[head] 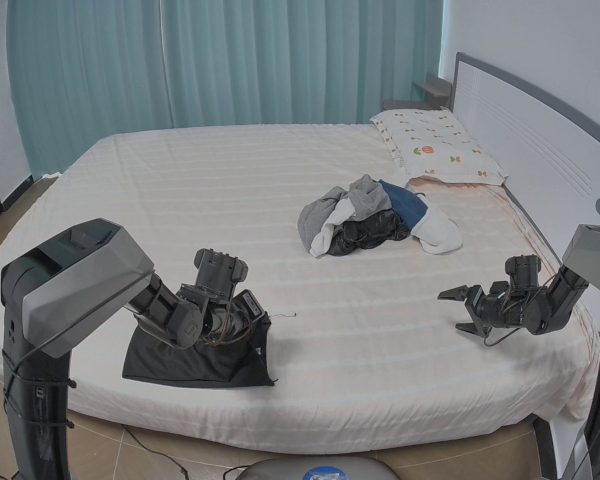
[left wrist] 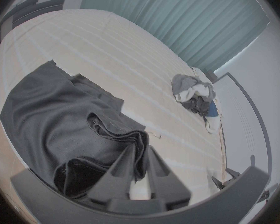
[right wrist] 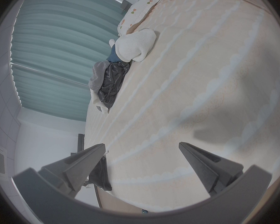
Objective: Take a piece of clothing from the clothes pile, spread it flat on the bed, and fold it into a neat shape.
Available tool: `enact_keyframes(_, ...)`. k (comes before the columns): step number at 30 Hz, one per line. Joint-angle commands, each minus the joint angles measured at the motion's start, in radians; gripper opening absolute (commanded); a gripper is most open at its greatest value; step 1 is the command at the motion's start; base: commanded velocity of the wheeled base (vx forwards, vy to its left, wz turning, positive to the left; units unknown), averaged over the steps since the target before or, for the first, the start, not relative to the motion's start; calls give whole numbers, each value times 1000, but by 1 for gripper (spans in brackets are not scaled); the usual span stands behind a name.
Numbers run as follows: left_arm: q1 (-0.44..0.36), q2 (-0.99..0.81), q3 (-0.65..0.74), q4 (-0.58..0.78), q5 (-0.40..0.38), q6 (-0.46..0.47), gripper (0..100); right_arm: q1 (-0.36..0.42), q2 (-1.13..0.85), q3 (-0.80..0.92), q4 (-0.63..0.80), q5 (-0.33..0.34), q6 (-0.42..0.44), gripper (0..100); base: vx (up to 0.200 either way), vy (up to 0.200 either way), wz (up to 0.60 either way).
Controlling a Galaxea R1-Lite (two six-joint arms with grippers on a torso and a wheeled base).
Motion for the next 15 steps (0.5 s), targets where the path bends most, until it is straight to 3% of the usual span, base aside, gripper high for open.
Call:
enact_keyframes(1, -3, 7, -1, -1, -1, -4, 100, -1, 1, 0, 0, -1, 0, 100, 0, 0, 0)
enact_keyframes(8, 5, -42, 35, 1, -1, -50, 100, -1, 1, 1, 0, 1, 0, 100, 0, 0, 0)
enact_keyframes(15, 84, -137, 166, -4, -30, -68, 100, 1, 1, 1, 0, 1, -2, 100, 0, 0, 0)
